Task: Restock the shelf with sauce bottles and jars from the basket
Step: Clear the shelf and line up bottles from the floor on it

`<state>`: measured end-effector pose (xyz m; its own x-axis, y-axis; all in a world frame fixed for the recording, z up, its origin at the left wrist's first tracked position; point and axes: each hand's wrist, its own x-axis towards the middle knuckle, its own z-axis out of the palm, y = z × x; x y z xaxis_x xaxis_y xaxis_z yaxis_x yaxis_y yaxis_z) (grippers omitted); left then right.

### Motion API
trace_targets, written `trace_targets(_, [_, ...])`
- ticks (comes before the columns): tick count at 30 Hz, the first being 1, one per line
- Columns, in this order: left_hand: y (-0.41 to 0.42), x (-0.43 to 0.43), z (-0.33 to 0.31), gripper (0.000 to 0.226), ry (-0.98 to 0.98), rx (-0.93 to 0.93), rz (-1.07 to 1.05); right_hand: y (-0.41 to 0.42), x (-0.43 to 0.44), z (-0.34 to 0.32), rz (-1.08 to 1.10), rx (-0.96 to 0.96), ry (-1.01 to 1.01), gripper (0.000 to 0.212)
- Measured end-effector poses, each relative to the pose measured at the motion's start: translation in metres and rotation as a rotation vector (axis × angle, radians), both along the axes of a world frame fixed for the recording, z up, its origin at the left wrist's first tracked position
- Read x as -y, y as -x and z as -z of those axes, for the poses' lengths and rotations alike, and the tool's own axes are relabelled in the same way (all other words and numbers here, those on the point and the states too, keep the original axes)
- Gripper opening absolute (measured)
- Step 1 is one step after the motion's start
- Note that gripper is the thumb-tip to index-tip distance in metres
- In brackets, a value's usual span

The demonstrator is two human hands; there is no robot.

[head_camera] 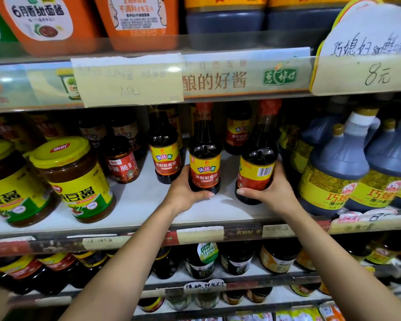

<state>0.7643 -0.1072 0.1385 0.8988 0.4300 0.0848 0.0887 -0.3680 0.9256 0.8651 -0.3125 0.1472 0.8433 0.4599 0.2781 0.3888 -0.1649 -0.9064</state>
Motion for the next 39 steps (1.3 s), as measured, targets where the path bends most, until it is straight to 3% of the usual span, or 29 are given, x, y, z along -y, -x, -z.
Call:
trace_targets(6, [-0.001, -0.002, 0.004, 0.087, -0.013, 0.002, 0.002, -0.004, 0.003, -0.003, 0.030, 0.034, 0.055, 0.086])
trace_targets(19, [-0.003, -0.005, 0.007, 0.088, 0.003, 0.014, 0.009, -0.024, 0.021, -0.007, -0.304, -0.196, 0.020, 0.072])
trace_targets(29, [-0.003, -0.005, 0.009, 0.088, -0.006, 0.019, 0.018, 0.004, -0.006, 0.000, 0.203, 0.062, 0.064, 0.089])
trace_targets(34, [-0.002, -0.004, 0.008, 0.088, -0.008, 0.015, 0.015, -0.005, 0.000, -0.001, 0.086, 0.007, 0.094, 0.097])
trace_targets(39, [-0.001, -0.003, 0.006, 0.087, -0.017, 0.009, 0.011, -0.012, 0.003, -0.005, -0.090, -0.076, 0.037, 0.083])
